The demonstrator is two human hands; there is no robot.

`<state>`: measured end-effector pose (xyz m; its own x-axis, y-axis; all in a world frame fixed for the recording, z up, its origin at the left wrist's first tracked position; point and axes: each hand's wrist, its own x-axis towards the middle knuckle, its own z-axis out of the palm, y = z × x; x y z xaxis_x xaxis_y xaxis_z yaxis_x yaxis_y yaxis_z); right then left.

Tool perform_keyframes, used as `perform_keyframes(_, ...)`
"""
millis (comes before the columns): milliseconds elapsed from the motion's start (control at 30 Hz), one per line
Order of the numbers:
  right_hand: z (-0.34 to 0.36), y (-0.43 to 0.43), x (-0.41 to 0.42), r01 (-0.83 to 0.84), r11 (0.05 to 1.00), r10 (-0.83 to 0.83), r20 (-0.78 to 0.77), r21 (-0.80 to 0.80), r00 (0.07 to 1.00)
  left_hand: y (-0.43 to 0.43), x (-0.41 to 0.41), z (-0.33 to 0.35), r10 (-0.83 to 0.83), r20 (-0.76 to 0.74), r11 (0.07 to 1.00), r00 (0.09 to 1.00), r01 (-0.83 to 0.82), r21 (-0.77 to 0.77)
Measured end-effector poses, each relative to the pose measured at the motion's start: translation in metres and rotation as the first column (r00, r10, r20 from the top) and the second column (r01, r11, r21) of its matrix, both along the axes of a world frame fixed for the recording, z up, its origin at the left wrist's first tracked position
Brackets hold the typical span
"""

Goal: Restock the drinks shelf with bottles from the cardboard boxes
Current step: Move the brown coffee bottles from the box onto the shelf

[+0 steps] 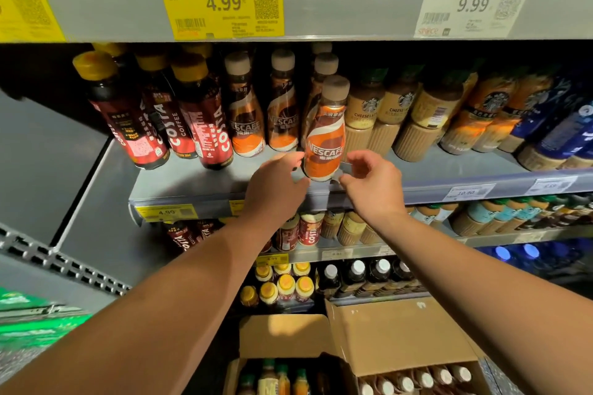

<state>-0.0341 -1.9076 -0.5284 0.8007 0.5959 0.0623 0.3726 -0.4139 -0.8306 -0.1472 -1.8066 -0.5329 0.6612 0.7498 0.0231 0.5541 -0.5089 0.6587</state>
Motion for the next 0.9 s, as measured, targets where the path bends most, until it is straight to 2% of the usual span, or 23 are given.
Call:
perform_keyframes(67, 0.002, -0.012, 0.001, 0.0, 0.997, 0.009, 0.108, -0.082, 0.994, -0.007, -0.009, 0.002, -0.01, -0.099, 0.993, 0.995, 0.021, 0.117)
perform_keyframes(167, 0.006, -0.029, 0.004, -0.008, 0.981, 0.046, 0.194, -0.194, 0.98, -0.022, -0.018, 0.006, -0.075, -0.201, 0.97, 0.977, 0.118, 0.214)
perform_keyframes(367, 0.009, -0.059, 0.006, -0.101, 0.919, 0.209, 0.254, -0.381, 0.944, -0.059, -0.018, 0.005, -0.081, -0.219, 0.932, 0.972, 0.152, 0.33)
perform_keyframes(433, 0.008, -0.072, 0.006, -0.135, 0.888, 0.268, 0.258, -0.439, 0.928, -0.08, -0.015, 0.004, -0.031, -0.206, 0.947, 0.978, 0.094, 0.306)
perform_keyframes(600, -0.01, -0.131, 0.017, -0.233, 0.794, 0.456, 0.297, -0.561, 0.839, -0.141, 0.002, -0.01, 0.033, -0.305, 0.97, 0.952, 0.043, 0.239)
perform_keyframes(767, -0.055, -0.181, 0.037, -0.301, 0.726, 0.498, 0.171, -0.619, 0.85, -0.191, 0.013, -0.042, 0.016, -0.344, 0.993, 0.939, 0.025, 0.116)
perform_keyframes(900, -0.095, -0.207, 0.038, -0.312, 0.671, 0.51, 0.113, -0.672, 0.853, -0.216, 0.011, -0.079, -0.051, -0.406, 0.993, 0.912, 0.09, 0.077)
